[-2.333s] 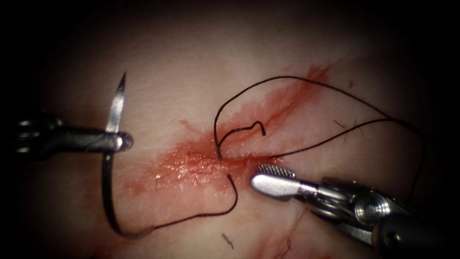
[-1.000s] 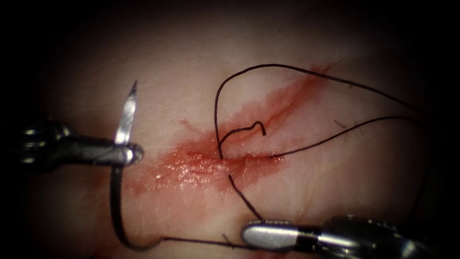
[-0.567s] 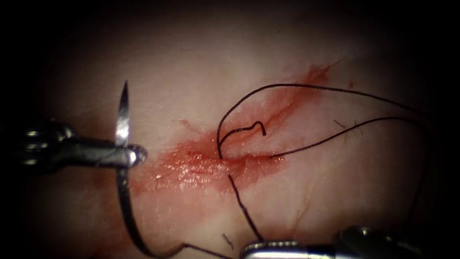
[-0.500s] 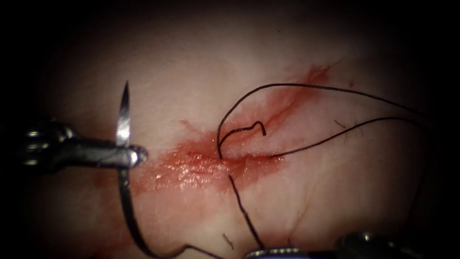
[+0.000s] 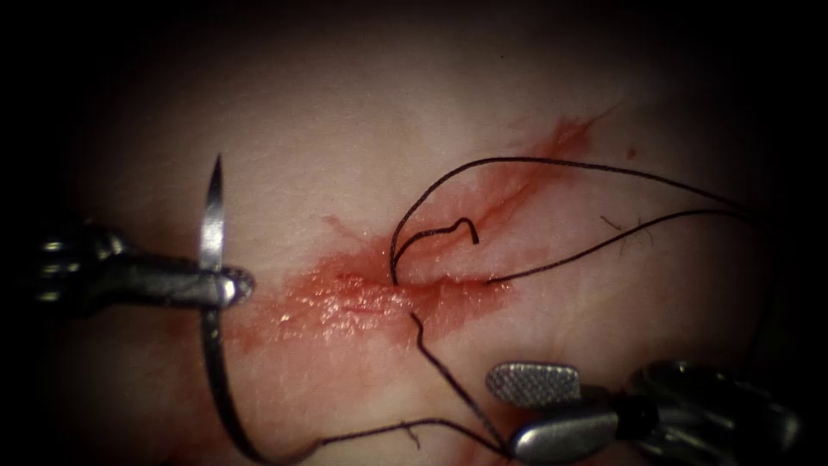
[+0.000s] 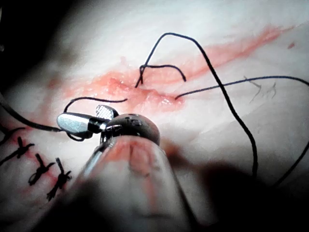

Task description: Wound Closure

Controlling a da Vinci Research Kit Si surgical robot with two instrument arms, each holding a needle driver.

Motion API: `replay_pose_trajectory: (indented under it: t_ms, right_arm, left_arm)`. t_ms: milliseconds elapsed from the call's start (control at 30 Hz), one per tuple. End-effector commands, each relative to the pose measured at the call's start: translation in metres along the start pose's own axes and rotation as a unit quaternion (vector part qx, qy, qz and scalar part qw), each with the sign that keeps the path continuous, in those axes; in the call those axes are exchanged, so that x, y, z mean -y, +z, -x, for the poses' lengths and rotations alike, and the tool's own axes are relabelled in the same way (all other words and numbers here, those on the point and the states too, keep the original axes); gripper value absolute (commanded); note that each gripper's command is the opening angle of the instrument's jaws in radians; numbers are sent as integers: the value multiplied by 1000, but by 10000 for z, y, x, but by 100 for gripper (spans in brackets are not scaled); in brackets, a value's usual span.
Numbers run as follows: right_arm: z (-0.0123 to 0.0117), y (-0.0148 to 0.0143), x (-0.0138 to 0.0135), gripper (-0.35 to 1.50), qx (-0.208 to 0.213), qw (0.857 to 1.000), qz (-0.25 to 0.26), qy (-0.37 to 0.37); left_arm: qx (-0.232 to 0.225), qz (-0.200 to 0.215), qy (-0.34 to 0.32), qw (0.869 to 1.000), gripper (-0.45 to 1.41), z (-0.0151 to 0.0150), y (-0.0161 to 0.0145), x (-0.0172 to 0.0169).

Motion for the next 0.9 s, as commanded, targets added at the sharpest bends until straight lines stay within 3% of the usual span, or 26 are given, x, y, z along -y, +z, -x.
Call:
replay_pose_trajectory:
  t_ms: [33, 100, 200, 233, 300, 333, 400, 433, 533, 600, 700, 833, 900]
  right_arm:
    - [-7, 4, -15, 93, -16, 999, 10, 45]
    - [-7, 2, -26, 96, -39, 992, 21, 117]
    - [-2, -1, -38, 76, -66, 953, 22, 294]
    - [1, -1, -41, 71, -66, 945, 21, 320]
    - [10, 2, -45, 68, -58, 910, 16, 409]
    - [15, 3, -46, 66, -51, 903, 15, 427]
    - [24, 7, -48, 66, -43, 868, 13, 494]
    - [31, 12, -47, 61, -41, 860, 15, 508]
    - [34, 24, -46, 54, -34, 858, 15, 513]
    - [32, 34, -46, 76, -26, 858, 14, 513]
    - [29, 47, -52, 73, -30, 857, 7, 515]
    - [20, 55, -63, 66, -46, 865, 7, 499]
    - [15, 55, -68, 53, -56, 868, 7, 493]
  left_arm:
    - [0, 0, 0, 1000, -45, -1, 5, 6]
    - [0, 0, 0, 1000, -45, 0, 5, 6]
    - [0, 0, 0, 1000, -45, 0, 5, 6]
    - [0, 0, 0, 1000, -45, 0, 5, 6]
    - [0, 0, 1, 1000, -45, 0, 5, 7]
    - [0, 0, 1, 1000, -45, 0, 6, 7]
    - [0, 0, 1, 1000, -45, 1, 6, 8]
    - [0, 0, 2, 1000, -45, 1, 7, 8]
    - [1, 1, 2, 1000, -45, 1, 7, 8]
    - [1, 1, 2, 1000, -45, 1, 7, 8]
    - [1, 1, 2, 1000, -45, 1, 7, 9]
    - [2, 1, 2, 1000, -45, 2, 7, 9]
    - [1, 1, 2, 1000, -45, 2, 8, 9]
